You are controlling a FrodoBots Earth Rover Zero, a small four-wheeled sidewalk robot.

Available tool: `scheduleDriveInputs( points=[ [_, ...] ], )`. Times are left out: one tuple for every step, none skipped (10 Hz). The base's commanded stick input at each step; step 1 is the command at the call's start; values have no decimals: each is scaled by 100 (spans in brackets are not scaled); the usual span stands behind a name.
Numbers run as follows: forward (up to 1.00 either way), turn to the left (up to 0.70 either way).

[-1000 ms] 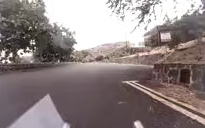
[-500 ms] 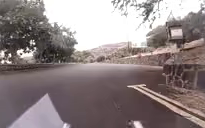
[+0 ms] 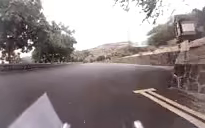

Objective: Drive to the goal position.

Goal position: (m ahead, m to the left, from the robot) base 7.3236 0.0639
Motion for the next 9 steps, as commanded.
scheduleDriveInputs(
  points=[
    [100,-34],
    [100,-34],
    [100,-34],
    [100,0],
    [100,0],
    [100,-30],
    [100,-16],
    [100,-1],
    [100,0]
  ],
)
